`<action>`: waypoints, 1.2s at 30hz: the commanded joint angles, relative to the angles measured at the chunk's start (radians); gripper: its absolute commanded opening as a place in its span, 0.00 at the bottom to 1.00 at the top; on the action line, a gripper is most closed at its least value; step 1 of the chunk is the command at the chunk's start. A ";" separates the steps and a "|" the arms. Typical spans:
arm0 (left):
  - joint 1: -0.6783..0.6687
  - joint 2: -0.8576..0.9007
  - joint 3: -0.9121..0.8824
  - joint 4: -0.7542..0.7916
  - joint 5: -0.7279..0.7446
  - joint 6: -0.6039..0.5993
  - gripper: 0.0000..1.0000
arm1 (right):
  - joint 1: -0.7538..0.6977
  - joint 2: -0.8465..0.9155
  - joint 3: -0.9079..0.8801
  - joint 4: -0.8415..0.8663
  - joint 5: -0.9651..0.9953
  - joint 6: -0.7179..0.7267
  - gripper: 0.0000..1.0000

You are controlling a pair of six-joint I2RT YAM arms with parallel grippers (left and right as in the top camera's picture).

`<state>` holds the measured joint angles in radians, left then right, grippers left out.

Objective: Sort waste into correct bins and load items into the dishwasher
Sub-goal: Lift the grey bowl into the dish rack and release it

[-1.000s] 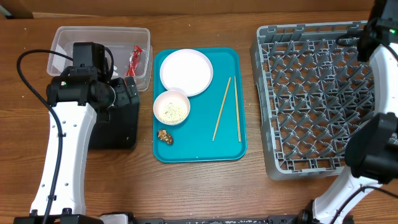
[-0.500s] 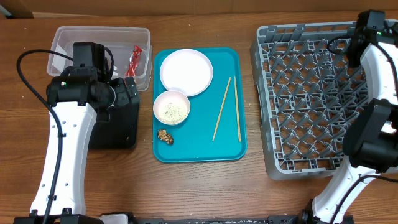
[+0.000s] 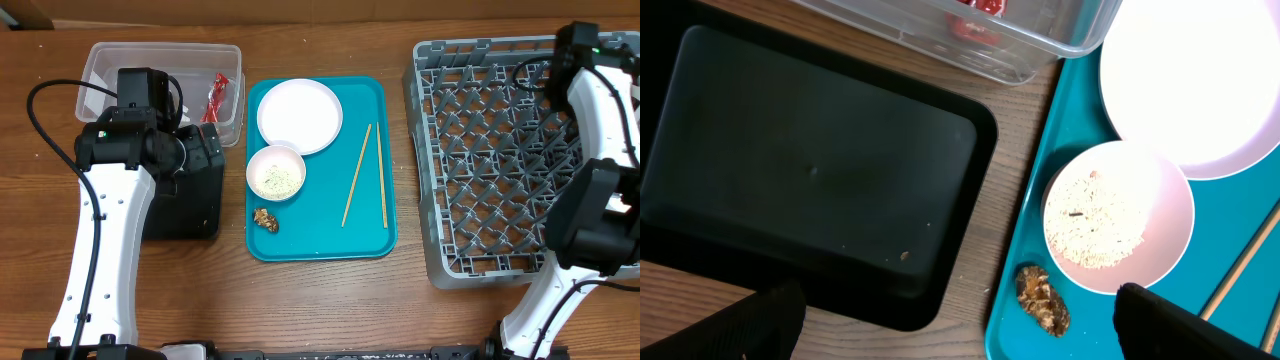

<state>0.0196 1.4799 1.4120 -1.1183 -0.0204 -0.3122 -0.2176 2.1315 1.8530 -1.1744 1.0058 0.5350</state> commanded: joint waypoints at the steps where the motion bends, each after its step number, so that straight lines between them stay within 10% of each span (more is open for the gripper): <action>1: 0.000 -0.001 0.010 -0.001 -0.012 0.001 1.00 | 0.037 0.009 -0.002 -0.031 -0.114 -0.003 0.04; 19: 0.000 -0.001 0.010 -0.003 -0.013 0.001 1.00 | 0.055 0.008 -0.002 -0.192 -0.266 -0.004 0.04; 24: 0.000 -0.001 0.010 -0.003 -0.013 0.001 1.00 | 0.055 0.008 -0.002 -0.255 -0.420 -0.011 0.25; 36: 0.000 -0.001 0.010 -0.004 -0.013 0.002 1.00 | 0.055 -0.048 0.002 -0.346 -0.538 -0.036 0.31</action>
<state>0.0196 1.4799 1.4120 -1.1225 -0.0204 -0.3122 -0.1574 2.1353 1.8526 -1.5265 0.5236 0.5198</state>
